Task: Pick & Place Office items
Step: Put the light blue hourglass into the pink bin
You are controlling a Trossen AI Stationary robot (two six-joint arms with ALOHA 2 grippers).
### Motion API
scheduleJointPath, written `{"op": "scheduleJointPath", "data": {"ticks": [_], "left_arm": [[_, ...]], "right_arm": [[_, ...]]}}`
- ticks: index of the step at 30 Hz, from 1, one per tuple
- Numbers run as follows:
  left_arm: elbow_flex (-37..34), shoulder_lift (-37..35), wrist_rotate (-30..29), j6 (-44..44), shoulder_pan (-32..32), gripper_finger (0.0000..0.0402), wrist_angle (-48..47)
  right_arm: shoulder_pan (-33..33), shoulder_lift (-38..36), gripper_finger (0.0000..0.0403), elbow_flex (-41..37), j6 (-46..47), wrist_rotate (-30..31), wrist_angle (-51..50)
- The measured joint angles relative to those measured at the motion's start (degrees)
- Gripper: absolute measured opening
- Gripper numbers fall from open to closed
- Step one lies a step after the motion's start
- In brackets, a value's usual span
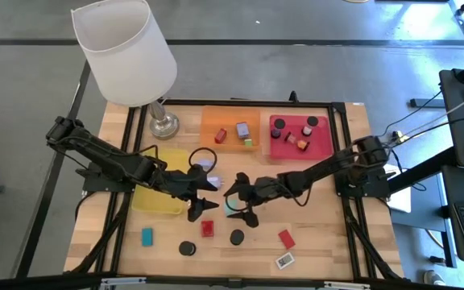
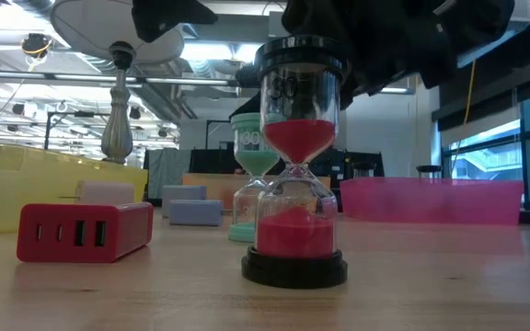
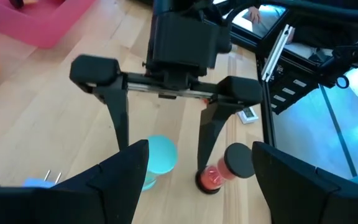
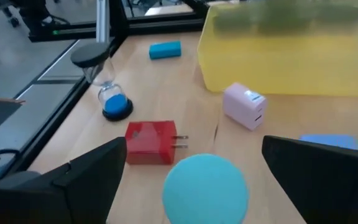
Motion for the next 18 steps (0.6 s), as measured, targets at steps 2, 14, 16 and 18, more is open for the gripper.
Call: {"op": "scheduleJointPath", "data": {"ticks": [2, 14, 16, 18], "left_arm": [[0.0, 0.02, 0.02, 0.0, 0.0, 0.0281, -0.15], [0.0, 0.02, 0.0, 0.0, 0.0, 0.0281, -0.5], [0.0, 0.02, 0.0, 0.0, 0.0, 0.0281, -0.5], [0.0, 0.02, -0.02, 0.02, 0.0, 0.0281, -0.51]], "right_arm": [[0.0, 0.66, 0.0378, 0.13, 0.01, -0.18, -0.38], [0.07, 0.65, 0.0378, 0.13, -0.03, 2.23, -3.57], [0.07, 0.63, 0.0376, 0.13, -0.02, 2.21, -3.42], [0.07, 0.63, 0.0371, 0.13, -0.03, 2.04, -3.74]]}}
